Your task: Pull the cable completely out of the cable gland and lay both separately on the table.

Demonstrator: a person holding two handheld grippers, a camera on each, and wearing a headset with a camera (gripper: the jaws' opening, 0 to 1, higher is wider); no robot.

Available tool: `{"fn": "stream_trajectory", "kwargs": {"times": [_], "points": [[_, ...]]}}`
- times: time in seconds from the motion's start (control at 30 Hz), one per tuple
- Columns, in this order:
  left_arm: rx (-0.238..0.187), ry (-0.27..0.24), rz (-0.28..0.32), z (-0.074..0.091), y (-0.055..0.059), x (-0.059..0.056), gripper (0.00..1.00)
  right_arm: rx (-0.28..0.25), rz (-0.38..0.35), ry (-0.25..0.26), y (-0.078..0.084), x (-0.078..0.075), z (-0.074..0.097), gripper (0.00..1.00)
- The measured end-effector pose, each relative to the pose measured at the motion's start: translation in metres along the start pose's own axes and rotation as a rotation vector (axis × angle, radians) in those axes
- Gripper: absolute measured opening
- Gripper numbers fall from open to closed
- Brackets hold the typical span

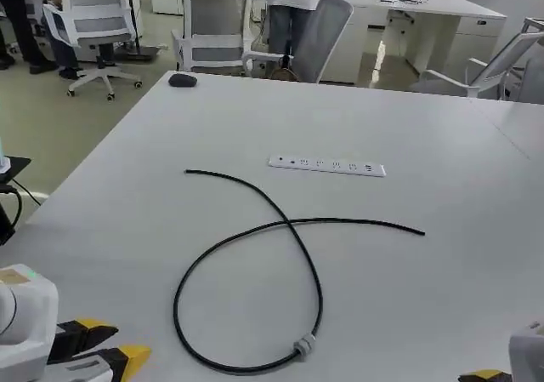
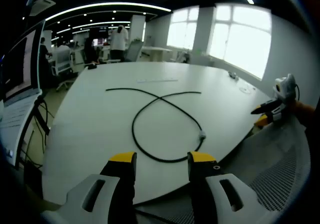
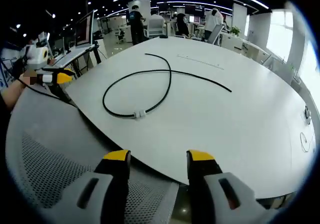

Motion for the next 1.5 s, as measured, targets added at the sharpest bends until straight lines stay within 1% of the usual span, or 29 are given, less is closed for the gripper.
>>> {"fn": "stream_trajectory", "kwargs": {"times": [0.07,0.17,0.2,0.33,0.5,0.87,1.13,1.5], "points": [[0.002,0.009,-0.001,0.0002,-0.0001,-0.0017,0.33,0.005,0.003,-0.002,0.0005,0.0003,-0.0003,0.51],[0.003,-0.001,-0.005,0.0010,0.0002,-0.0004,0.32,0.037,0.010,-0.009,0.0035,0.0017,-0.0010,0.53],[0.005,-0.001,-0.005,0.0010,0.0004,-0.0004,0.32,0.039,0.010,-0.012,0.0035,0.0023,-0.0010,0.53],[0.011,0.003,-0.005,0.0009,0.0013,-0.0009,0.32,0.031,0.001,-0.013,0.0033,0.0018,-0.0005,0.52],[0.031,0.013,0.004,-0.0006,0.0043,-0.0011,0.32,0.038,0.000,-0.016,0.0044,0.0020,-0.0008,0.51],[0.030,0.014,0.013,-0.0008,0.0047,-0.0009,0.32,0.038,-0.002,-0.023,0.0042,0.0027,-0.0016,0.50],[0.028,0.006,0.019,-0.0004,0.0047,-0.0006,0.31,0.037,-0.009,-0.012,0.0047,0.0016,-0.0008,0.50],[0.042,0.010,0.016,0.0000,0.0063,-0.0008,0.31,0.034,-0.012,-0.018,0.0041,0.0027,-0.0011,0.48]]}}
Point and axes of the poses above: the centre of the closed fingertips' face, and the gripper's own axes: z roughly backward along the fingers, x roughly to its left, y roughly out of its underside, the point moved 6 cm from there along z, roughly backward along the fingers, and after that the axes turned 6 degrees about -x, right-handed, at the moved point
